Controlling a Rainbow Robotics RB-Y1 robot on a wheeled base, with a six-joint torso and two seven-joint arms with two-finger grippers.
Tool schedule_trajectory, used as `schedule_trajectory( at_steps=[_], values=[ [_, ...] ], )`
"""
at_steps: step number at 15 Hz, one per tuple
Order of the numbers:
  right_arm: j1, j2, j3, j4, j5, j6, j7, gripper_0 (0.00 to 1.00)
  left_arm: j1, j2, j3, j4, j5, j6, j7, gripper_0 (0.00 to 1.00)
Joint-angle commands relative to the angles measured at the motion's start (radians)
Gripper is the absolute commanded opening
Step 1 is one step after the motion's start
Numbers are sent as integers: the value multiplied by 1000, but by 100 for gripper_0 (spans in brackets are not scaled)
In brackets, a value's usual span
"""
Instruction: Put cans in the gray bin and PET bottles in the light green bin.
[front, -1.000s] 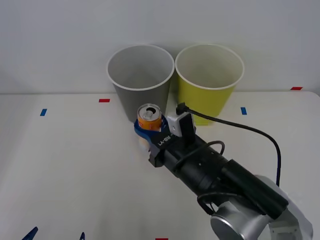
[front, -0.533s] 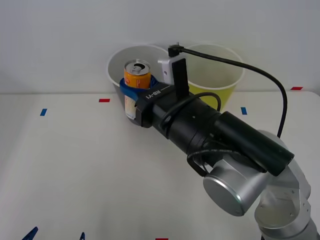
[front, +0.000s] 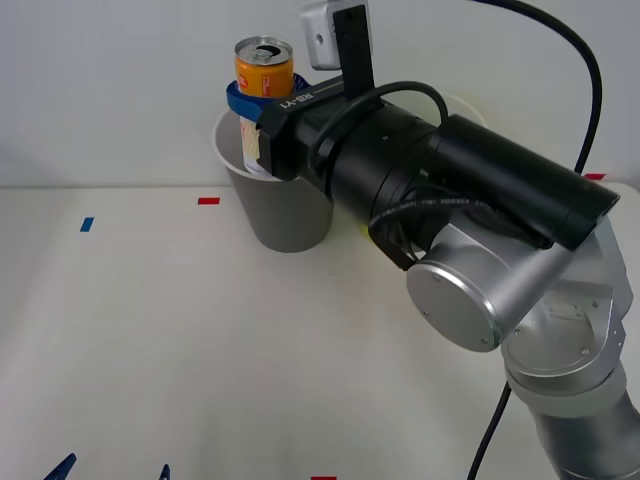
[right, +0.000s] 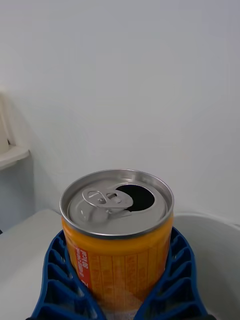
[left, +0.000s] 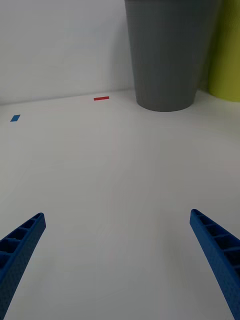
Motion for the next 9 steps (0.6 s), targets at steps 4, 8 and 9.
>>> schedule_trajectory(
  at_steps=[4,8,9],
  values=[
    [-191,-19,-66,144,-60,30,-28,0,0,0,0,0,0,0,0,100],
    [-300,-17,-63,339,-60,-79,-25,0,0,0,0,0,0,0,0,100],
    [-325,-16,-62,397,-60,-116,-23,0,0,0,0,0,0,0,0,100]
  ],
)
